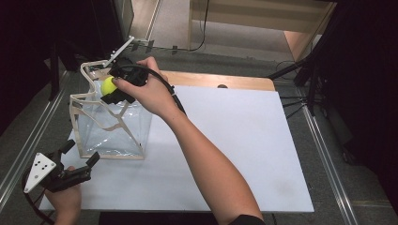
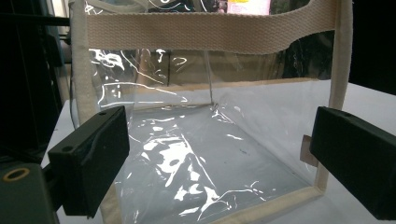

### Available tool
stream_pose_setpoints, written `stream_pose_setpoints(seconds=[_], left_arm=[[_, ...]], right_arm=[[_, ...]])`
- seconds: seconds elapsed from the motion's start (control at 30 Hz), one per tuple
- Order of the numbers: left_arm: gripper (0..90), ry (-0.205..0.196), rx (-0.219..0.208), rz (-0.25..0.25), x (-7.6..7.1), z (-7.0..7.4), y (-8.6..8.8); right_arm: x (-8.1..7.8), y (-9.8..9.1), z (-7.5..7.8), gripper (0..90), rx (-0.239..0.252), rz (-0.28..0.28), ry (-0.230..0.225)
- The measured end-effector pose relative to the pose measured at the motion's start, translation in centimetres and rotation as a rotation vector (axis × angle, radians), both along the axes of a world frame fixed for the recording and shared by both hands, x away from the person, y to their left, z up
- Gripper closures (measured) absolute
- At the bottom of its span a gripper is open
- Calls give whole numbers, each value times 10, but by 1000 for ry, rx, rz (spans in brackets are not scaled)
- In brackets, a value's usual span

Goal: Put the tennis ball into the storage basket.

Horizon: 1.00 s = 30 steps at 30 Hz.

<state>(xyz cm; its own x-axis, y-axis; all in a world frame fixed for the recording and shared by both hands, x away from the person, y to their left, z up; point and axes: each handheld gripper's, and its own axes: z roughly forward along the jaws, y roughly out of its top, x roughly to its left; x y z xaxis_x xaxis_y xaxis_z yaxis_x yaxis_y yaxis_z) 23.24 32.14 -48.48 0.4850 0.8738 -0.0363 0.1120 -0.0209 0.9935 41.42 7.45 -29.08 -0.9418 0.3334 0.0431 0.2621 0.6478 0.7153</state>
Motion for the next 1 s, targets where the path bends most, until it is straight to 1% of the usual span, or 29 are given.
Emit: stream_pose_setpoints(seconds=[0.03, 0.1, 0.13, 0.2, 0.23, 0.3, 0.33, 0.4, 0.43, 0.53, 0.57, 0.6, 0.63, 0.73, 0.77, 0.8, 0.83, 0.87, 0.9, 0.93, 0.97, 1.0], left_arm=[[54, -1, -3, -1, 0, 0, 0], [54, 2, -8, 1, 0, 0, 0], [54, 2, -10, 2, 0, 0, 0], [53, 2, -10, 0, -1, 0, 1], [54, 2, -10, -1, 0, 0, 1], [54, 3, -10, -1, 0, 0, 0], [54, 2, -9, -2, 0, 0, 0], [54, 1, -6, -3, 0, 0, 0], [53, 3, -7, -2, 0, 0, 0], [54, 3, -4, -4, 0, 0, 1], [54, 4, -4, -3, 0, 0, 1], [54, 4, -5, -2, 1, 0, 0], [54, 4, -4, -3, 0, 0, 0], [54, 3, 2, -3, 1, 0, 0], [53, 5, 4, -3, 1, 0, 0], [53, 7, 6, -2, 1, 0, 0], [53, 7, 7, -2, 1, 0, 0], [54, 7, 8, -2, 1, 0, 0], [54, 8, 7, -2, 1, 0, 0], [54, 7, 6, -2, 1, 0, 0], [53, 7, 6, -2, 1, 0, 0], [53, 7, 6, -2, 1, 0, -1]], right_arm=[[1, 4, -2, 242, -5, -2, 2], [2, 5, -3, 242, -10, -1, 2], [2, 6, -4, 242, -13, -1, 14], [3, 9, -8, 242, -17, 1, 18], [5, 11, -11, 242, -30, 3, 18], [5, 12, -12, 242, -36, -1, 20], [5, 12, -13, 242, -39, -5, 31], [6, 13, -14, 242, -43, 4, 32], [6, 13, -16, 242, -55, 7, 41], [5, 12, -16, 242, -62, 4, 52], [5, 11, -16, 242, -62, 10, 48], [5, 10, -16, 241, -62, 7, 53], [4, 7, -18, 240, -64, 11, 70], [2, 5, -19, 237, -72, 17, 65], [1, 4, -19, 231, -73, 26, 70], [-1, 3, -18, 201, -76, 24, 64], [-2, 2, -18, 153, -71, 23, 51], [-3, 0, -16, 138, -56, 27, 52], [-4, -3, -14, 112, -35, 31, 64], [-5, -5, -12, 103, -20, 33, 59], [-8, -9, -8, 95, -2, 22, 39], [-8, -9, -8, 95, -2, 22, 39]])
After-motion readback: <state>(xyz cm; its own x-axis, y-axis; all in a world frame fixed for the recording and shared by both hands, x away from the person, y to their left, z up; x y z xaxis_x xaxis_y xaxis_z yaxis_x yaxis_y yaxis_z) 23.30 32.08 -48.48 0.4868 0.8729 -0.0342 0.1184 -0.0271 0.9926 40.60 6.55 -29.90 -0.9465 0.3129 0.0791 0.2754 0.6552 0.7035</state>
